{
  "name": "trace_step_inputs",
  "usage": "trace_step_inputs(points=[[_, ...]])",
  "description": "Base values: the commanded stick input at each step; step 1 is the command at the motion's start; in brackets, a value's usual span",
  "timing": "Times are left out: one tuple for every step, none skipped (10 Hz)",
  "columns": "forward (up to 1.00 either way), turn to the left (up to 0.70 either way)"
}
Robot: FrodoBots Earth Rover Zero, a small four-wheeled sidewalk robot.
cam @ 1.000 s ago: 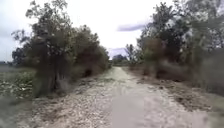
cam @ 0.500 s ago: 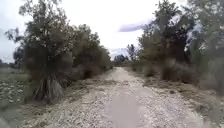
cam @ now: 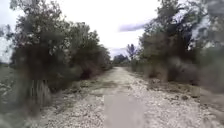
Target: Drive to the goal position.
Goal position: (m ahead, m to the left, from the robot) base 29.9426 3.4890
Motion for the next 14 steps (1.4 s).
trace_step_inputs(points=[[0.7,0.0],[0.7,0.0],[0.7,0.0],[0.7,0.0],[0.7,0.0],[0.7,0.0],[0.7,0.0],[0.7,0.0],[0.7,0.0],[0.7,0.0],[0.7,0.0],[0.7,0.0],[0.7,0.0],[0.7,0.0]])
